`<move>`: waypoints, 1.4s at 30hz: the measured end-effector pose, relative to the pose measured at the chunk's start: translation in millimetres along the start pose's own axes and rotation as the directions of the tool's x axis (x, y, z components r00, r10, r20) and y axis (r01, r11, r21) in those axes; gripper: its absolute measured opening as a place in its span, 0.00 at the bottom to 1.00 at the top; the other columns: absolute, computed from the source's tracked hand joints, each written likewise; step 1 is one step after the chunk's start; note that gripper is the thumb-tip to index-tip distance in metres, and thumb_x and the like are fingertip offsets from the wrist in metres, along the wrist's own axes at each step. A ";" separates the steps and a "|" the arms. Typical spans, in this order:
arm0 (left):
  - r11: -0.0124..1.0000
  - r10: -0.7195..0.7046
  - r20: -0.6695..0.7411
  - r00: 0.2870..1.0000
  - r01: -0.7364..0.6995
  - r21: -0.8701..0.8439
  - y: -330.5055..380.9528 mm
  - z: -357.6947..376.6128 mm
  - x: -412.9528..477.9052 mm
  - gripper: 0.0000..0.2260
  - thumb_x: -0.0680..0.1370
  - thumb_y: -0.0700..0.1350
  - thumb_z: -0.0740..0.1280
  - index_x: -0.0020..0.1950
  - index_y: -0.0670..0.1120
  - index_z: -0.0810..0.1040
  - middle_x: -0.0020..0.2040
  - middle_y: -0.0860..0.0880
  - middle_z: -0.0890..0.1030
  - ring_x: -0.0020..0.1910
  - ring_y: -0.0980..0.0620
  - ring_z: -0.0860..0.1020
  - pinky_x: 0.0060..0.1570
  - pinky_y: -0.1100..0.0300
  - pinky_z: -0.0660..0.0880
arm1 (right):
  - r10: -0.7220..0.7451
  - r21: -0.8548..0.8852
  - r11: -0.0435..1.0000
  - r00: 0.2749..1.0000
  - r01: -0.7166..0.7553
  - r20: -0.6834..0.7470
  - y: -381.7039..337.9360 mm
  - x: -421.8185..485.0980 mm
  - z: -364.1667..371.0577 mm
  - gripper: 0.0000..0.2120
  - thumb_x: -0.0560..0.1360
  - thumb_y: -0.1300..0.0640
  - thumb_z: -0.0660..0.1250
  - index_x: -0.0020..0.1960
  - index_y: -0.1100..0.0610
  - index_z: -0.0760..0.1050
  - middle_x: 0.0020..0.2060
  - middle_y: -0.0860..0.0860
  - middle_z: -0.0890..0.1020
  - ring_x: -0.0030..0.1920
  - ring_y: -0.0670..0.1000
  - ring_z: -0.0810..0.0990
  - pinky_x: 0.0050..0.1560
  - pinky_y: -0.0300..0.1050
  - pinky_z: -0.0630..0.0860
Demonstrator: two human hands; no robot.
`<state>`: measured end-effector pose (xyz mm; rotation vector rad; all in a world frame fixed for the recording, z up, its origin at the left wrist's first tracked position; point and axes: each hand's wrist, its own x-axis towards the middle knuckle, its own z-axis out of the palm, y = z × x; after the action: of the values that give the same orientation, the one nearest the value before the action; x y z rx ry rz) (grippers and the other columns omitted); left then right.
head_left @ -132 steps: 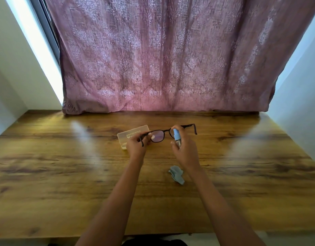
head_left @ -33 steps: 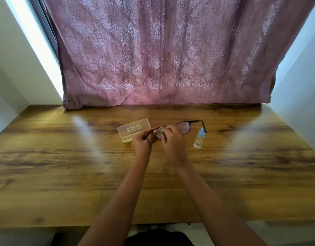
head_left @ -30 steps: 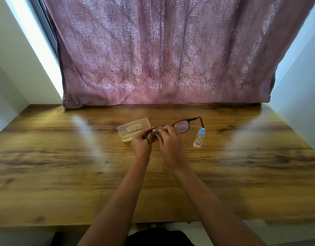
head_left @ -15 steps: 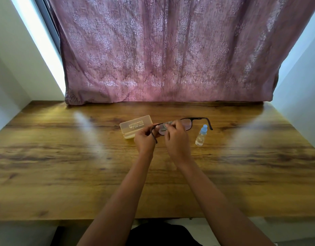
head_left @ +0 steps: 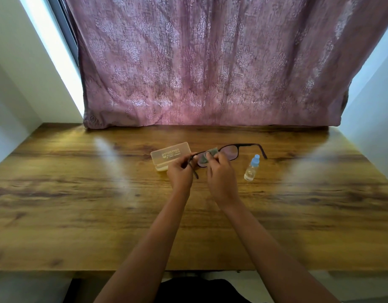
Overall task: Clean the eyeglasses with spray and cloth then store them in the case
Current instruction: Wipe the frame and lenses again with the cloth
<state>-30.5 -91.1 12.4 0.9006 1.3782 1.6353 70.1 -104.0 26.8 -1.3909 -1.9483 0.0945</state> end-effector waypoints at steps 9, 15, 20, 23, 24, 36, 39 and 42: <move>0.999 0.010 0.005 1.000 -0.010 -0.048 -2.3 -4.7 -3.5 0.06 0.74 0.37 0.68 0.49 0.38 0.81 0.44 0.43 0.81 0.45 0.50 0.79 0.45 0.58 0.79 | -0.076 0.005 0.997 0.996 0.076 0.039 -1.6 -21.6 3.1 0.15 0.74 0.68 0.64 0.60 0.65 0.75 0.41 0.56 0.76 0.40 0.52 0.75 0.37 0.41 0.74; 0.997 -0.016 0.020 1.000 0.018 -0.082 -5.0 -4.6 0.3 0.07 0.73 0.37 0.69 0.49 0.37 0.80 0.42 0.45 0.81 0.41 0.52 0.80 0.37 0.66 0.78 | 0.006 -0.013 1.000 1.000 -0.007 -0.026 3.1 -8.9 -2.2 0.14 0.75 0.67 0.63 0.60 0.67 0.74 0.42 0.56 0.76 0.41 0.52 0.76 0.38 0.38 0.70; 0.997 -0.008 0.038 0.999 0.011 -0.071 -4.0 -4.7 -0.7 0.05 0.73 0.38 0.70 0.47 0.41 0.81 0.41 0.45 0.82 0.40 0.53 0.81 0.39 0.62 0.78 | -0.026 0.010 1.000 0.999 0.026 -0.020 -7.9 -5.9 6.2 0.16 0.76 0.66 0.62 0.63 0.66 0.72 0.45 0.57 0.75 0.44 0.53 0.76 0.41 0.42 0.76; 0.999 -0.004 0.006 1.000 0.004 -0.049 -0.6 -5.5 -2.4 0.03 0.73 0.39 0.69 0.45 0.45 0.81 0.40 0.48 0.82 0.41 0.54 0.80 0.42 0.62 0.79 | -0.068 0.053 0.996 0.998 0.069 -0.012 -9.4 -13.5 6.5 0.15 0.76 0.64 0.62 0.62 0.65 0.73 0.43 0.55 0.75 0.41 0.50 0.73 0.39 0.41 0.73; 0.999 0.000 -0.004 1.000 0.000 -0.045 -0.9 -6.1 -2.9 0.02 0.73 0.40 0.69 0.45 0.45 0.81 0.40 0.49 0.82 0.41 0.54 0.80 0.42 0.62 0.79 | -0.072 0.067 0.995 0.997 0.073 -0.009 -8.1 -15.5 5.8 0.14 0.76 0.64 0.63 0.61 0.65 0.74 0.42 0.55 0.75 0.41 0.50 0.73 0.39 0.41 0.74; 0.997 -0.033 0.023 0.999 0.035 -0.063 -4.4 -6.3 -3.9 0.04 0.72 0.38 0.70 0.45 0.45 0.81 0.42 0.47 0.83 0.43 0.52 0.81 0.48 0.52 0.79 | -0.053 0.013 0.999 0.998 0.053 -0.043 -2.9 -0.7 1.8 0.13 0.75 0.66 0.64 0.58 0.67 0.75 0.43 0.56 0.75 0.43 0.52 0.75 0.41 0.42 0.76; 0.997 -0.016 0.020 1.000 0.017 -0.074 2.4 -5.7 -4.3 0.05 0.72 0.38 0.70 0.42 0.48 0.81 0.39 0.49 0.82 0.40 0.54 0.81 0.43 0.57 0.79 | -0.085 0.024 0.996 0.996 0.085 -0.003 -8.1 -9.3 5.4 0.16 0.75 0.66 0.63 0.62 0.65 0.73 0.43 0.56 0.74 0.41 0.50 0.73 0.39 0.39 0.72; 0.998 0.014 0.002 1.000 -0.014 -0.057 1.5 -9.0 -2.8 0.02 0.73 0.40 0.69 0.44 0.46 0.80 0.40 0.47 0.82 0.43 0.50 0.80 0.45 0.55 0.77 | -0.108 0.048 0.993 0.994 0.108 0.009 -4.8 -17.2 4.2 0.14 0.75 0.66 0.64 0.60 0.64 0.75 0.41 0.55 0.74 0.40 0.51 0.73 0.38 0.39 0.71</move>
<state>-37.5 -97.5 12.5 0.8812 1.3195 1.6750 66.4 -119.1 17.1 -1.2543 -2.0136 0.0977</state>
